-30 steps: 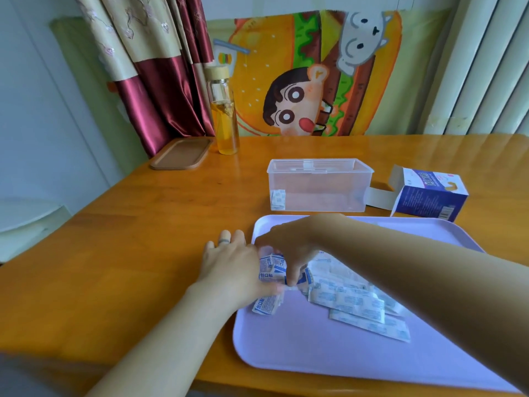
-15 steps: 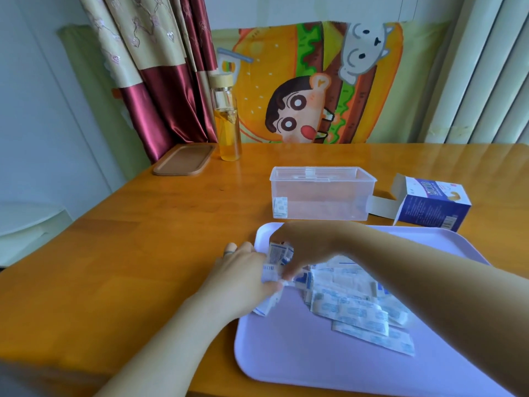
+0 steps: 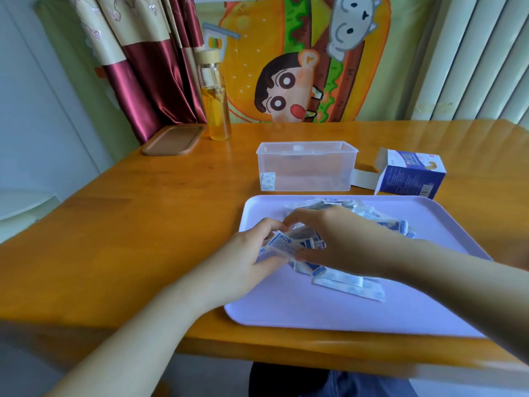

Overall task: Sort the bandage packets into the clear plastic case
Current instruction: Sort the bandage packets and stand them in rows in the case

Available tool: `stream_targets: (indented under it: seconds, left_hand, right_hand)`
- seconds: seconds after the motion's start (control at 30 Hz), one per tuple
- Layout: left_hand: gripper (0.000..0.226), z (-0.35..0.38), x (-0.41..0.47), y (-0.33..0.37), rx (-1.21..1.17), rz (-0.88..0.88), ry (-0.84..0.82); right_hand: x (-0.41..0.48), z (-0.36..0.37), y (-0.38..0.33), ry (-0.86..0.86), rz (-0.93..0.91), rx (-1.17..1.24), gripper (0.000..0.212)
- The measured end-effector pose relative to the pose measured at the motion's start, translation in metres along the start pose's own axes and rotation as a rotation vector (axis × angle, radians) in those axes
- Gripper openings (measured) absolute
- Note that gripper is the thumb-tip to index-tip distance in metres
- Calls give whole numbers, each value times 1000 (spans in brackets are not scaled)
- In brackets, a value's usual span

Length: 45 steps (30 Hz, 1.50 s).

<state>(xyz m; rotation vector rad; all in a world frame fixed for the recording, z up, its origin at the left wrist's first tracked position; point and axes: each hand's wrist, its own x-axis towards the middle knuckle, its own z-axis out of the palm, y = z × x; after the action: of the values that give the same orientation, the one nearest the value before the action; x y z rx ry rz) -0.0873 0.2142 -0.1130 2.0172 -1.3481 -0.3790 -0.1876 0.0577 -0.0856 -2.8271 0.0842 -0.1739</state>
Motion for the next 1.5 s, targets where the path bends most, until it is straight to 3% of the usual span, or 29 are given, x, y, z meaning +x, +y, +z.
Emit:
stream_targets:
  seconds: [0.13,0.27,0.43,0.63,0.77,0.9,1.0,1.1,1.17,1.23,1.3,1.43,1.5]
  left_hand:
    - [36,12,-12,3,231,-15,-29]
    - [31,12,-17,1,377,-102,3]
    - [34,13,-20,-2,315,-140,1]
    - [59,24,-26,-3,257,-48,-74]
    - [64,28,-27,-4,198,-49,-58]
    - [71,36,-26,-4,123,29,-90]
    - [72,33,-22,-2,77,2,-98]
    - [72,21,-13,-2,-260,-112,140]
    - [68,13,-1,2,-791,-218,272]
    - [35,13,10,17,-1204,-244,260]
    - [21,17,18,33,-1367,-278,236]
    - [29,18,34,42,-1544,-319,297]
    - [27,14,43,38,-1602,-357,341]
  right_hand:
    - [-18,16,-3,12,13,-54,40]
    - [-26,29,-7,-61,46,-184,36]
    - [-27,32,-8,-46,13,-334,30]
    - [-33,42,-12,-16,-121,-469,41]
    - [-35,47,-13,-72,-168,-525,41]
    - [-27,54,-14,-103,-136,-498,34]
    - [-19,48,-11,-129,-59,-326,20]
    - [-15,30,-9,-43,23,69,23]
    - [-10,18,-9,79,64,350,27]
    - [-4,12,-10,149,47,483,28]
    - [0,12,-13,164,39,514,27]
    - [-1,-10,-2,99,30,596,38]
    - [0,-32,19,222,101,511,42]
